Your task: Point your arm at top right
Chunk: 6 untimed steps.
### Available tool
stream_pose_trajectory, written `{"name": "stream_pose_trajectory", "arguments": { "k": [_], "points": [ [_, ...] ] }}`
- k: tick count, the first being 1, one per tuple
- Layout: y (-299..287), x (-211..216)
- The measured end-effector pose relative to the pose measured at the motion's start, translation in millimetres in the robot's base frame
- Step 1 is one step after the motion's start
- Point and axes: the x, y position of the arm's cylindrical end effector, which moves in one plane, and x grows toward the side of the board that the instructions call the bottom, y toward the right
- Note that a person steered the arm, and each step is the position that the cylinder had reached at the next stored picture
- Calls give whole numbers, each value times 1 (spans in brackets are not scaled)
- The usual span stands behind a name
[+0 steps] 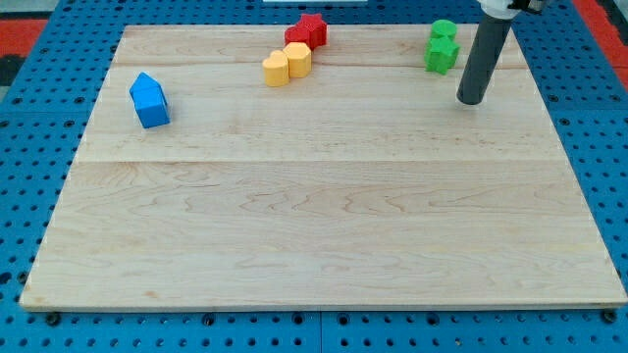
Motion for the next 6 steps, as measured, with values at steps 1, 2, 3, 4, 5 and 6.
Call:
{"name": "stream_pose_trajectory", "arguments": {
  "k": [1,2,3,4,5,6],
  "points": [
    [0,4],
    [48,18],
    [106,-21],
    [105,-96],
    [69,-146],
    [13,-151]
  ]
}}
